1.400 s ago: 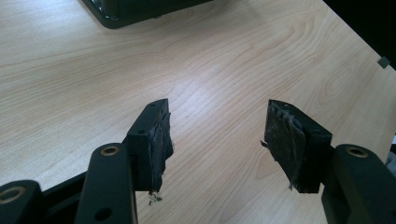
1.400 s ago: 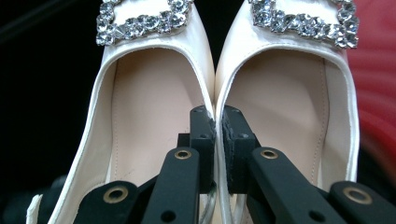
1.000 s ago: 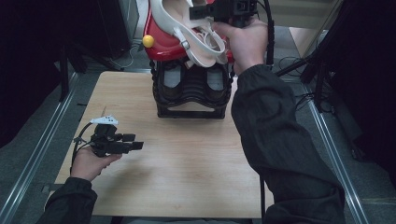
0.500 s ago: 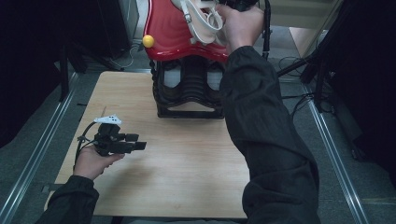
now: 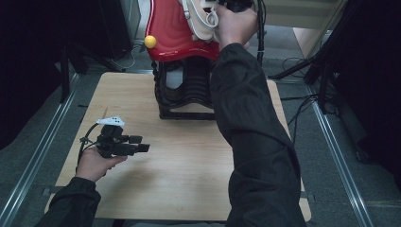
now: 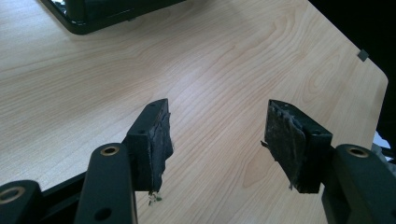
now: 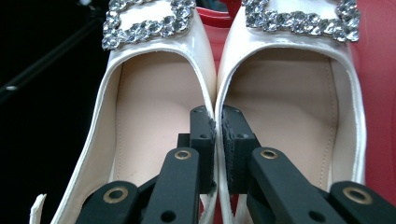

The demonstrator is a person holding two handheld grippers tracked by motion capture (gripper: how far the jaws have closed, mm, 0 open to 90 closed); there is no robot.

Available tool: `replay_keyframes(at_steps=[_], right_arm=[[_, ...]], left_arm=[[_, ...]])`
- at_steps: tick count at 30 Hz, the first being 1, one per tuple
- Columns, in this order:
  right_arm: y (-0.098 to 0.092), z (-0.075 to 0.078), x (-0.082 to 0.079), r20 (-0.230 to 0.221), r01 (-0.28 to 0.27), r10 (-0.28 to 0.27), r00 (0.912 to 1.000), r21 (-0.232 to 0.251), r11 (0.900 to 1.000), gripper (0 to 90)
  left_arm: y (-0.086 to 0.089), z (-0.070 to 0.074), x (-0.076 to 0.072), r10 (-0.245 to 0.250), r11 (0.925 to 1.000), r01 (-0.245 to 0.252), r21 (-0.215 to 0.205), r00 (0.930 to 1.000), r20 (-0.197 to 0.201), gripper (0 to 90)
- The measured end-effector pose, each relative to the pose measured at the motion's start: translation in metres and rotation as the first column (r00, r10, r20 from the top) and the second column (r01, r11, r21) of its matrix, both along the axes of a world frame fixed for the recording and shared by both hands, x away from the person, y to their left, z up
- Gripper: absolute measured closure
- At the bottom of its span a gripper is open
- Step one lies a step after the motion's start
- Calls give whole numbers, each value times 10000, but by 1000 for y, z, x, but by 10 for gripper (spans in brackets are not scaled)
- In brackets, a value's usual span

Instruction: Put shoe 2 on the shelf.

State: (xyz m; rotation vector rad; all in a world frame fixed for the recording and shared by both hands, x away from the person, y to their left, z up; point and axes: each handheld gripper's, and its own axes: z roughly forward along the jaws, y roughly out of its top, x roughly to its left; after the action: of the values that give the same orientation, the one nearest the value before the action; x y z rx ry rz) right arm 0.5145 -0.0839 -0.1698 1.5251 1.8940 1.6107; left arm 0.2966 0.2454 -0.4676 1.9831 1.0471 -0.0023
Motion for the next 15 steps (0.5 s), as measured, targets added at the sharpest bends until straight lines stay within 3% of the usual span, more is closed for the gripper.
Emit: replay_keyframes(at_steps=[9, 15], right_arm=[[21, -4, 1, -45, 719, -720, 9974, -149, 9973, 860], [34, -8, 2, -97, 798, -808, 9967, -745, 9940, 856]], left_arm=[[-1, 0, -1, -49, 10000, 49, -59, 10000, -17, 409], [0, 0, -2, -59, 10000, 59, -60, 10000, -22, 409]])
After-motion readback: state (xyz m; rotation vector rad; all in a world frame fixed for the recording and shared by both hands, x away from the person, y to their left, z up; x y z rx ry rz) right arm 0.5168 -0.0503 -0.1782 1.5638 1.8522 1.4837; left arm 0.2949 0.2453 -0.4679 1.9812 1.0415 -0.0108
